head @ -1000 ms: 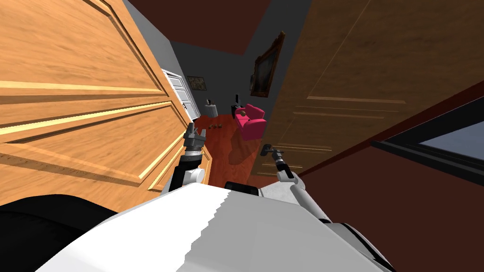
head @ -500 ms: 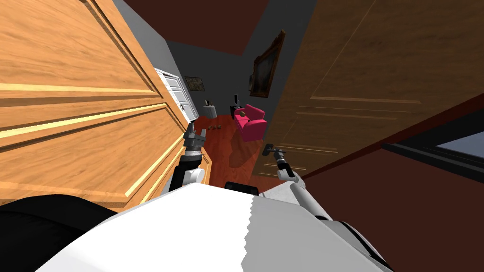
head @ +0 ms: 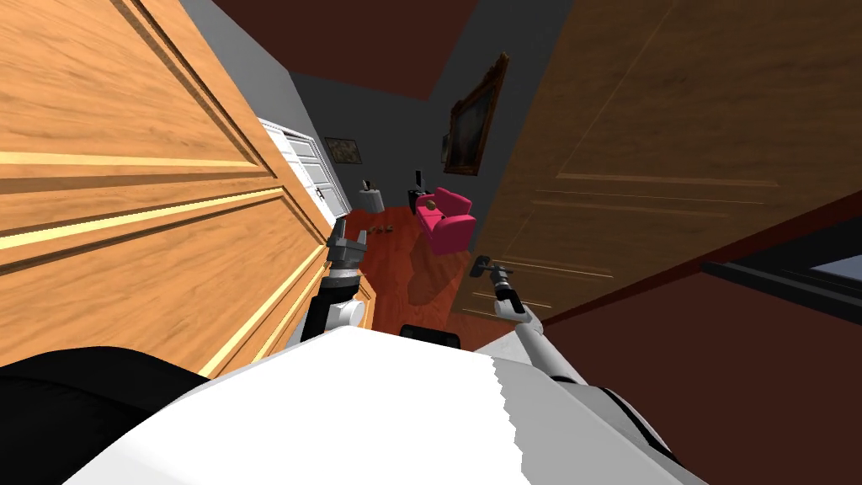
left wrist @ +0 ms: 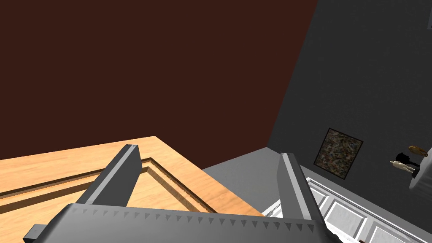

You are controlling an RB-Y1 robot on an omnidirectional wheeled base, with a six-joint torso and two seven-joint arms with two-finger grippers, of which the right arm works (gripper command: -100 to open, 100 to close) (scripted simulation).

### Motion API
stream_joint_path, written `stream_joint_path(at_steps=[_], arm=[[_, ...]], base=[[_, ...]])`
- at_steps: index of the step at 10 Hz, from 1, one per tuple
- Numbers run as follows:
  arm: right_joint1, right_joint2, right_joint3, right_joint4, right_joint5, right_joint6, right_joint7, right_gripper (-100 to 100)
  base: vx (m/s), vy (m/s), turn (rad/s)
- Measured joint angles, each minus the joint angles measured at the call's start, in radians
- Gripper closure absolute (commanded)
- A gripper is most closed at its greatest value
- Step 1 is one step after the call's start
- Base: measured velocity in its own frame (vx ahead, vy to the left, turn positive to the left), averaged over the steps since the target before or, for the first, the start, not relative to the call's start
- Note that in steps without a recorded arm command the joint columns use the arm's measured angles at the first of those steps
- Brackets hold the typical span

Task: Push the door open

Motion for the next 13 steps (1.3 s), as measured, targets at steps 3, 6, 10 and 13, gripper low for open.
stream_joint_path(at_steps=[3, 6, 10, 13], arm=[[-0.006, 0.006, -0.024, 0.018, -0.001, 0.000, 0.008, 100], [0.003, 0.009, -0.048, 0.019, -0.004, 0.006, 0.019, 100], [-0.012, 0.005, -0.087, 0.051, -0.011, -0.003, 0.027, 100], [-0.016, 0.009, -0.120, 0.077, -0.014, -0.013, 0.040, 100]], base=[[0.117, 0.027, -0.043], [0.175, 0.073, -0.040], [0.190, 0.056, -0.054], [0.212, 0.058, -0.061]])
